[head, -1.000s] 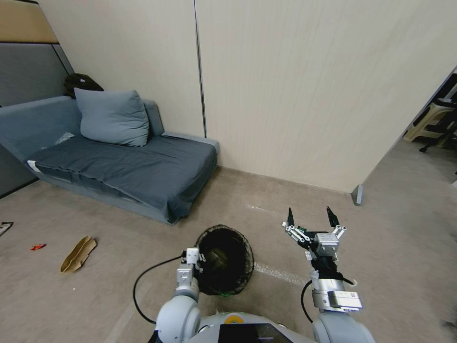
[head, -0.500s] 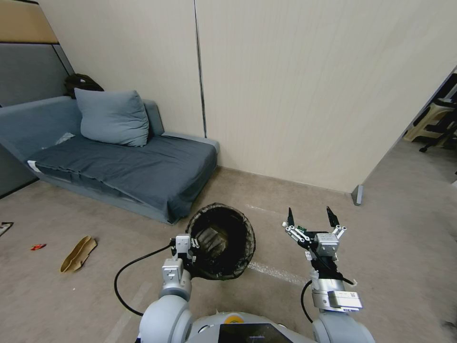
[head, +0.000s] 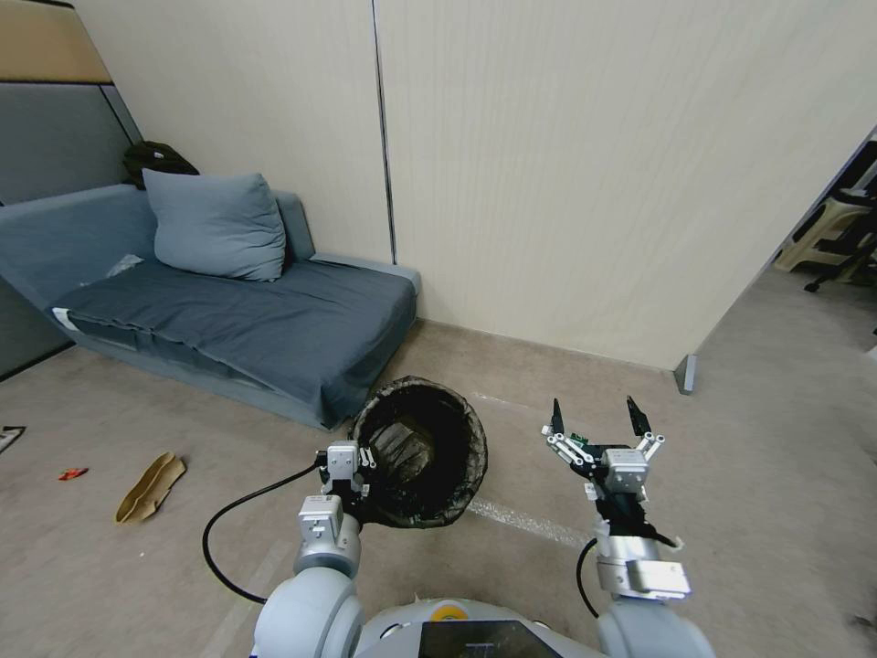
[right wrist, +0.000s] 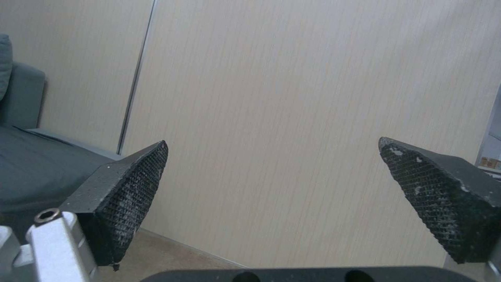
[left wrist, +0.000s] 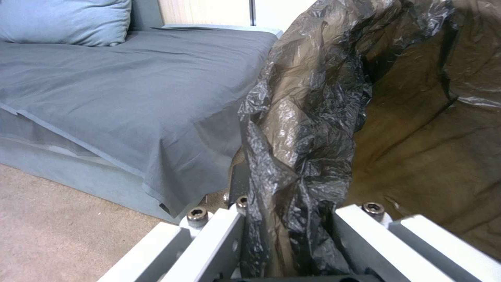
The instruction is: Pick up the trash bin, then pick up the garbage from the floor and place it into the trash bin.
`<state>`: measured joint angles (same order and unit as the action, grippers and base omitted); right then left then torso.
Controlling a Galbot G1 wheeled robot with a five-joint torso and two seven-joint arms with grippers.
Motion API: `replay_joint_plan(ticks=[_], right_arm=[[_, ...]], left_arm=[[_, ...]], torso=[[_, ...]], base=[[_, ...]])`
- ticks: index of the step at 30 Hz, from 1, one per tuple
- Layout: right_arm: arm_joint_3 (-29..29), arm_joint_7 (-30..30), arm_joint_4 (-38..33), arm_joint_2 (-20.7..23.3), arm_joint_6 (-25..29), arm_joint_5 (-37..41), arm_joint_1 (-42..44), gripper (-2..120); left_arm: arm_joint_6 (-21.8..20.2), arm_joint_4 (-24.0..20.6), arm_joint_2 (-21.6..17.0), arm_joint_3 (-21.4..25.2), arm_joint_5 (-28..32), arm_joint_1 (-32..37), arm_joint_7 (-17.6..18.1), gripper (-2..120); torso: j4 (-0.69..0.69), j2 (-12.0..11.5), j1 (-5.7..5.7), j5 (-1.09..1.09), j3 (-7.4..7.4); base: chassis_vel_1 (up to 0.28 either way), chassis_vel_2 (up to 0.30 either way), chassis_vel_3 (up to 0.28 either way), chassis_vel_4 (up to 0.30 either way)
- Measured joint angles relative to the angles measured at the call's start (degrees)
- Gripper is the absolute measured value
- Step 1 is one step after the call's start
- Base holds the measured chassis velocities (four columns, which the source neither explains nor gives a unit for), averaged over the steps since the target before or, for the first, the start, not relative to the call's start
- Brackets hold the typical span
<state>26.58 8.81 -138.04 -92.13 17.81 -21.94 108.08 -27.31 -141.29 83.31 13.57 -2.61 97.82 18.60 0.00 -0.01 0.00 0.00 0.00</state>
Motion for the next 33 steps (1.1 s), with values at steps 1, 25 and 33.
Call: replay_joint_plan(ticks=[1, 25, 33], right_arm=[[0.0, 0.0, 0.0, 0.0, 0.0, 0.0, 0.0, 100], [0.6, -0.4, 1.3, 0.0, -1.1, 2.6, -1.2, 100], [4.1, -0.9, 3.9, 0.0, -4.3, 5.2, -4.4, 100]], left_arm=[[0.0, 0.0, 0.0, 0.0, -0.1, 0.0, 0.0, 1], [0.9, 0.1, 0.2, -0.2, -1.4, 0.3, -0.1, 1], [1.0, 0.1, 0.3, 0.1, -1.6, 0.6, -0.1, 1]], torso=[[0.0, 0.0, 0.0, 0.0, 0.0], [0.0, 0.0, 0.0, -0.02, 0.0], [0.01, 0.0, 0.0, 0.0, 0.0]], base=[[0.0, 0.0, 0.0, 0.0], [0.0, 0.0, 0.0, 0.0], [0.0, 0.0, 0.0, 0.0]])
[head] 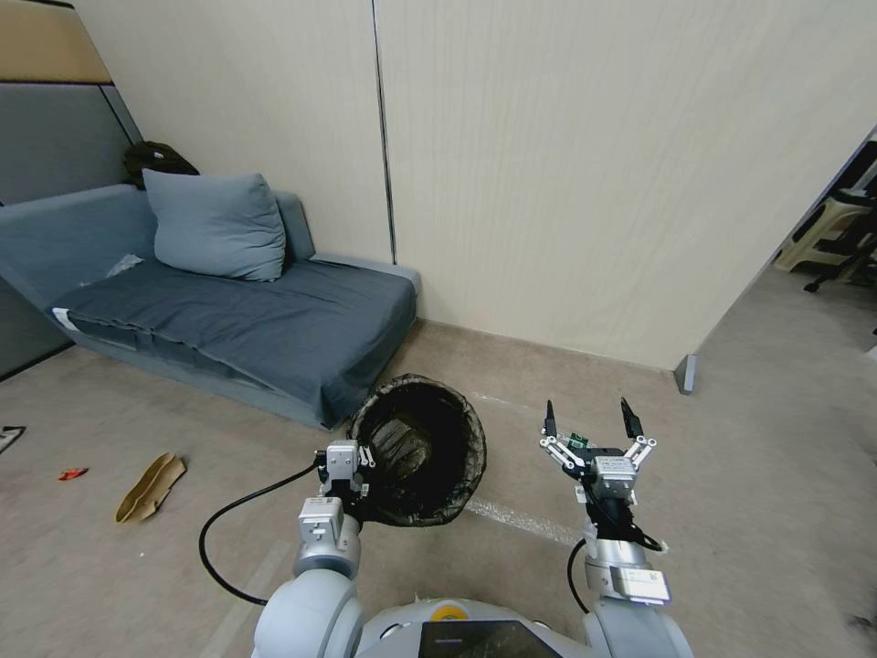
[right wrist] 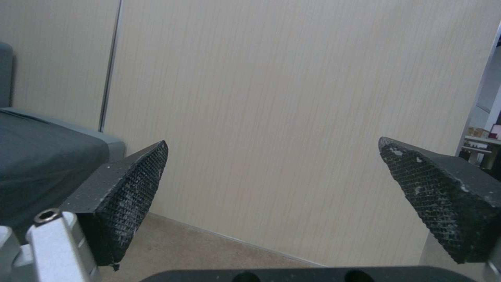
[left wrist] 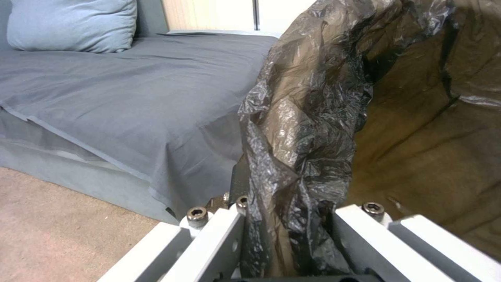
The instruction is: Pick up the trash bin, then pick up the garbage from the floor and place it into the trash bin.
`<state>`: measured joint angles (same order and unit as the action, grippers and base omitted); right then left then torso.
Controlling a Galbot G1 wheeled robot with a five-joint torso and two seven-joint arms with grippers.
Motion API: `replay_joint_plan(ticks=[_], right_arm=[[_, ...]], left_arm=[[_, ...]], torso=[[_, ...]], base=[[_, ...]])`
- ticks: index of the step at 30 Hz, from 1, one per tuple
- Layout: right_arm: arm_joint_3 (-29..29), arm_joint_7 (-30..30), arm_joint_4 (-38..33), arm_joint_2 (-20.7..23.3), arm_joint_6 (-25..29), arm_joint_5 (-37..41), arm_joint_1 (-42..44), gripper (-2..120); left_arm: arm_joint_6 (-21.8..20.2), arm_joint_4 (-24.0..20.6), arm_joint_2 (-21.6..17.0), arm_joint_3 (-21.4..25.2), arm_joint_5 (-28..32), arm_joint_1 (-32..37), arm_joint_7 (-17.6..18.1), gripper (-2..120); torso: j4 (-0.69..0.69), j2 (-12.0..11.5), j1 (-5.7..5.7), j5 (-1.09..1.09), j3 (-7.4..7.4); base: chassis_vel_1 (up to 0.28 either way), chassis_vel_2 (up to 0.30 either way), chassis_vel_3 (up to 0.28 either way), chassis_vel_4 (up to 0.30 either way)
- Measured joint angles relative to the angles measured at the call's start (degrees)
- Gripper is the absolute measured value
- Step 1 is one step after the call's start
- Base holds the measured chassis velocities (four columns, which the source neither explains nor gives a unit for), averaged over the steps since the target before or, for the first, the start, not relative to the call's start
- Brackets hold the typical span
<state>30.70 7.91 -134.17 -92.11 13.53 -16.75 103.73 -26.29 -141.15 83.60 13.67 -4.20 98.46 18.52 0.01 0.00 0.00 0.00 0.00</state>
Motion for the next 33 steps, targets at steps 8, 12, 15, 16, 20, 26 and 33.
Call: replay_joint_plan(ticks=[8, 12, 15, 16, 20, 26, 33], right_arm=[[2.8, -1.1, 1.8, 0.0, -2.4, 2.5, -3.3, 100], [7.2, -2.7, 4.4, 0.0, -6.1, 6.4, -8.9, 100], [7.8, -3.0, 4.7, 0.0, -6.6, 6.9, -9.7, 100], [7.9, -3.0, 4.8, 0.0, -6.7, 7.0, -9.8, 100], [7.9, -3.0, 5.0, 0.1, -6.7, 7.1, -9.9, 100], [9.1, -4.2, 11.1, 6.2, -8.1, 9.6, -14.3, 100], [10.5, -6.6, 20.3, 14.1, -8.6, 12.6, -19.4, 100]], left_arm=[[0.2, 0.3, 0.2, 0.0, -0.4, 0.4, 0.0, 1], [0.3, 0.4, 0.4, -0.3, -0.8, 0.7, 0.0, 1], [0.5, 0.6, 0.5, -0.8, -1.4, 1.0, -0.1, 1], [0.7, 0.8, 0.6, -1.1, -1.6, 1.1, -0.2, 1], [1.1, 1.0, 0.7, -1.2, -2.1, 1.2, -0.2, 1], [1.5, 1.1, 0.8, -1.2, -3.3, 1.7, -0.3, 1], [1.6, 1.1, 0.7, -1.1, -3.5, 1.8, -0.4, 1]], torso=[[-0.03, 0.0, 0.0, 0.0, 0.0], [0.02, 0.0, 0.0, 0.02, 0.0], [0.0, 0.0, 0.0, 0.01, 0.0], [-0.02, 0.0, 0.0, 0.0, 0.0], [-0.03, 0.0, 0.0, 0.0, 0.0], [-0.02, 0.0, 0.0, -0.04, 0.0], [0.01, 0.0, 0.0, 0.04, 0.0]], base=[[0.0, 0.0, 0.0, 0.0], [0.0, 0.0, 0.0, 0.0], [0.0, 0.0, 0.0, 0.0], [0.0, 0.0, 0.0, 0.0], [0.0, 0.0, 0.0, 0.0], [0.0, 0.0, 0.0, 0.0], [0.0, 0.0, 0.0, 0.0]])
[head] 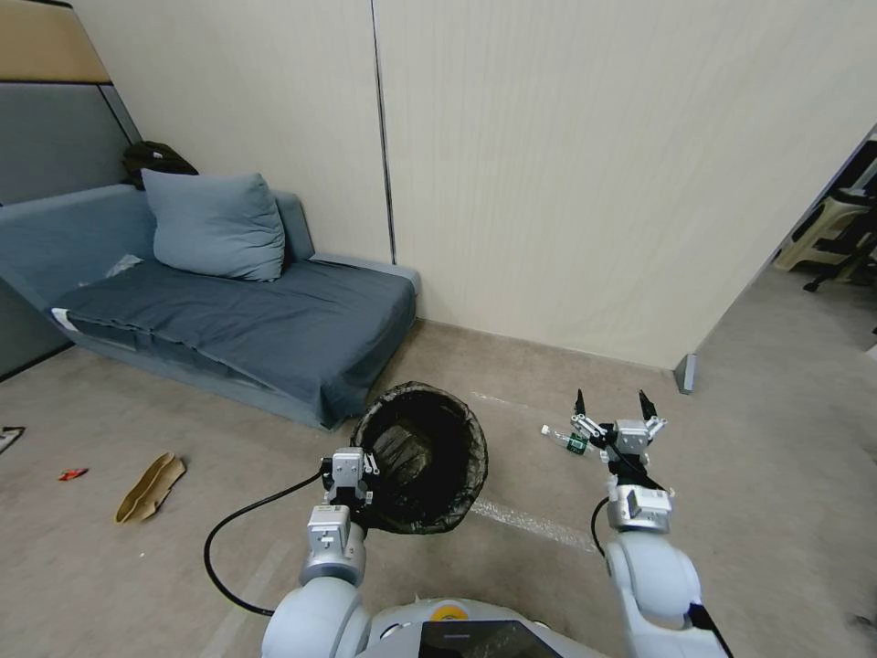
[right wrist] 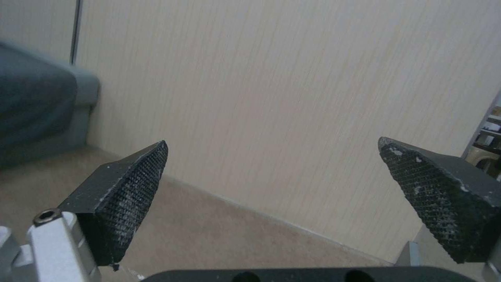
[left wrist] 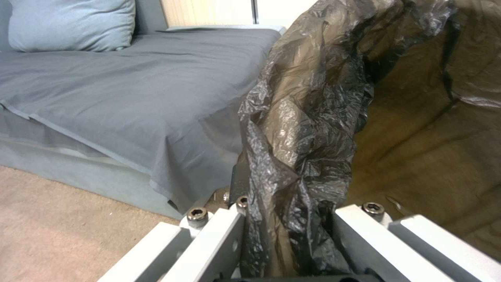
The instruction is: Pick up the trash bin, then pick up the garbage from the floor and place it into the trash bin.
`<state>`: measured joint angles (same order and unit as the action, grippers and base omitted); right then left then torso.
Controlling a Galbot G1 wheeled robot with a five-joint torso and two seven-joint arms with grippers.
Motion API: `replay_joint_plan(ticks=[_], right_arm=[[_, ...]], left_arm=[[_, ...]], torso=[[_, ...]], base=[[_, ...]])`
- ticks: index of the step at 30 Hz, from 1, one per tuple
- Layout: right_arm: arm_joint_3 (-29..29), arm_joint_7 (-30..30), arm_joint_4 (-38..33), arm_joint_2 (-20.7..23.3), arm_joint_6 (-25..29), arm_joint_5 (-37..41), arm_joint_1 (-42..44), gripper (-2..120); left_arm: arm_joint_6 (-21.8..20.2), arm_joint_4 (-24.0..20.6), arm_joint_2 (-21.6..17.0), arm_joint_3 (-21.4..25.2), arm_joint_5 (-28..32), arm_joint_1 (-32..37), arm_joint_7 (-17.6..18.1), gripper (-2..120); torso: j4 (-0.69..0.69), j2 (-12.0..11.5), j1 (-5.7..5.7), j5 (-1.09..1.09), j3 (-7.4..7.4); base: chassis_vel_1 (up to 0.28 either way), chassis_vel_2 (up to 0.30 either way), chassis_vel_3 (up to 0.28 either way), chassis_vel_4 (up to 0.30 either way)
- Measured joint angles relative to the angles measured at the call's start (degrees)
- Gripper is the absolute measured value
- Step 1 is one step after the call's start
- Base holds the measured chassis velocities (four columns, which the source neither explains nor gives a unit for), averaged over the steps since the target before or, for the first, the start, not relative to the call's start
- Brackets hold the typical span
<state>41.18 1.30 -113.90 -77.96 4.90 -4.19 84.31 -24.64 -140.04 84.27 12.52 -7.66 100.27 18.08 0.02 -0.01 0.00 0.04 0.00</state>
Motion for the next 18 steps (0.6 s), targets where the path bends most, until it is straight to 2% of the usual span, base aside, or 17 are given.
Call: replay_joint_plan(ticks=[7, 9, 12, 18], right_arm=[[0.0, -0.4, 1.0, 0.7, 0.0, 0.2, -0.4, 100], [0.0, -0.6, 1.4, 1.1, 0.1, 0.2, -0.6, 100], [-0.4, -2.6, 4.5, 3.0, 1.7, -0.3, -1.6, 100], [-2.3, -10.2, 15.5, 9.7, 8.2, -3.3, -4.9, 100]], left_arm=[[0.2, 0.0, -0.1, -0.2, -0.6, 0.0, 0.0, 1], [0.2, 0.0, -0.1, -0.3, -0.7, 0.1, 0.0, 1], [0.3, 0.0, -0.1, -0.4, -1.0, 0.2, -0.1, 1], [0.6, 0.0, -0.2, -0.5, -1.7, 0.5, -0.1, 1]], torso=[[-0.04, 0.0, 0.0, -0.04, 0.0], [-0.01, 0.0, 0.0, -0.04, 0.0], [-0.03, 0.0, 0.0, -0.04, 0.0], [-0.01, 0.0, 0.0, -0.03, 0.0]], base=[[0.0, 0.0, 0.0, 0.0], [0.0, 0.0, 0.0, 0.0], [0.0, 0.0, 0.0, 0.0], [0.0, 0.0, 0.0, 0.0]])
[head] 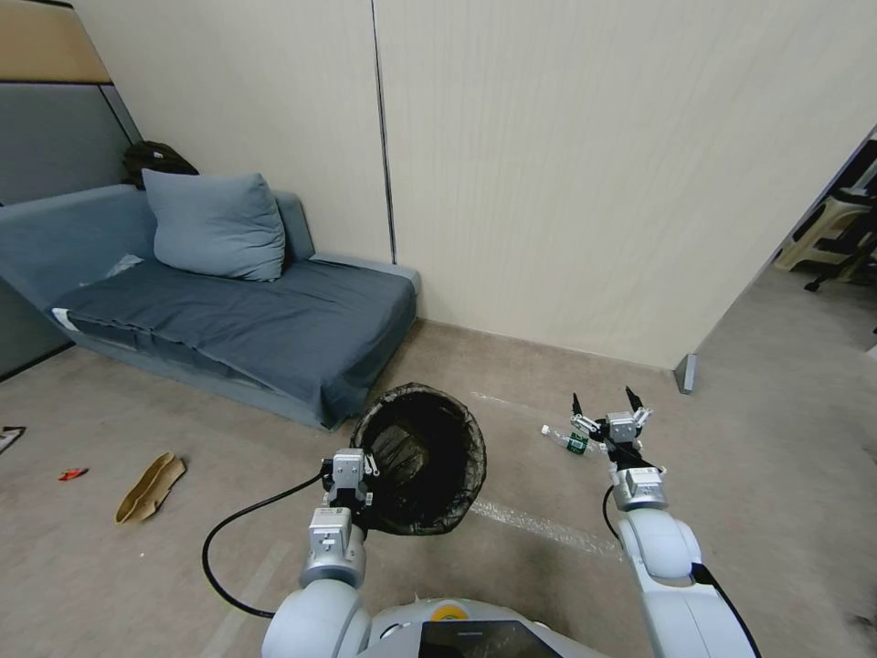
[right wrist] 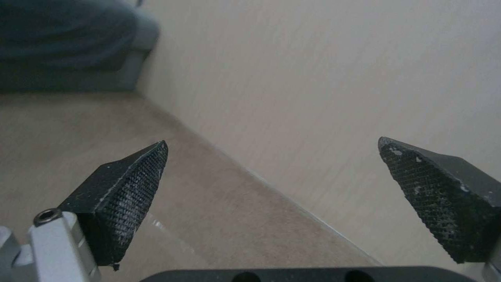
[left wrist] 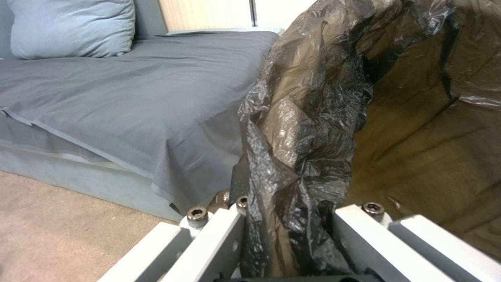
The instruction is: Pick up the trash bin, then pick up the garbage from the floor and place it into the trash bin.
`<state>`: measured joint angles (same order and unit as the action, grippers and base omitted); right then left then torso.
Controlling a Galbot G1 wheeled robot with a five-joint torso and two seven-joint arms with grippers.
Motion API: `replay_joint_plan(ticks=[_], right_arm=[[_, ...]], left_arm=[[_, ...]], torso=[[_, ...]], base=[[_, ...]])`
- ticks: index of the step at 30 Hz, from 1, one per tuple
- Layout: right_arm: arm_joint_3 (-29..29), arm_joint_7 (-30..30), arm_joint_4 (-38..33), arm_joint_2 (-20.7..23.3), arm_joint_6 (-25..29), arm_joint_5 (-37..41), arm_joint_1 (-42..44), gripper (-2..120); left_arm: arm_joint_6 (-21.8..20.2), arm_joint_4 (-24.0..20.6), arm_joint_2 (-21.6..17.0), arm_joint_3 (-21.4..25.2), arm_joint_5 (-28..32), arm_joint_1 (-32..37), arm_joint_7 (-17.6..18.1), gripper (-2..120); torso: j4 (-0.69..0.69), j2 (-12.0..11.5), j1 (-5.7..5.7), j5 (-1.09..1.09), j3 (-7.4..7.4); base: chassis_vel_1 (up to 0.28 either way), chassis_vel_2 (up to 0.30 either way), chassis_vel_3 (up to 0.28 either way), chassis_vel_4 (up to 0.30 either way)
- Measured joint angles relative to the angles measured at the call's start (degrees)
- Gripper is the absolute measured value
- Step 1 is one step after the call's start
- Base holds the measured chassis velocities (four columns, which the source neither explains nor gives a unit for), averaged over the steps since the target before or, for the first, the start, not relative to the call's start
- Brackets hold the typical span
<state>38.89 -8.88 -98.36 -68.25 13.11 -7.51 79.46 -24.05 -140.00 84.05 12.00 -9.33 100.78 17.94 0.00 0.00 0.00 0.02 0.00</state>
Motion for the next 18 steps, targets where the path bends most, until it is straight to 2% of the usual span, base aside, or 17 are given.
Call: replay_joint_plan(ticks=[2, 5, 12, 18], right_arm=[[-0.6, -2.7, 4.0, 2.5, 2.3, -1.1, -1.2, 100], [-0.9, -3.8, 5.5, 3.3, 3.3, -1.5, -1.6, 100], [-1.0, -4.4, 6.2, 3.5, 3.7, -1.7, -1.8, 100], [-0.9, -8.5, 8.9, 3.6, 5.8, -2.7, -2.6, 100]], left_arm=[[0.1, 0.0, -0.1, -0.1, -0.2, 0.0, 0.0, 1], [0.1, 0.1, -0.1, -0.3, -0.3, -0.1, -0.1, 1], [0.3, 0.4, 0.0, -0.5, -0.7, -0.1, -0.1, 1], [0.4, 0.4, 0.0, -0.6, -0.9, 0.0, -0.1, 1]], torso=[[0.01, 0.0, 0.0, -0.01, 0.0], [-0.01, 0.0, 0.0, 0.0, 0.0], [0.0, 0.0, 0.0, -0.02, 0.0], [-0.01, 0.0, 0.0, -0.01, 0.0]], base=[[0.0, 0.0, 0.0, 0.0], [0.0, 0.0, 0.0, 0.0], [0.0, 0.0, 0.0, 0.0], [0.0, 0.0, 0.0, 0.0]])
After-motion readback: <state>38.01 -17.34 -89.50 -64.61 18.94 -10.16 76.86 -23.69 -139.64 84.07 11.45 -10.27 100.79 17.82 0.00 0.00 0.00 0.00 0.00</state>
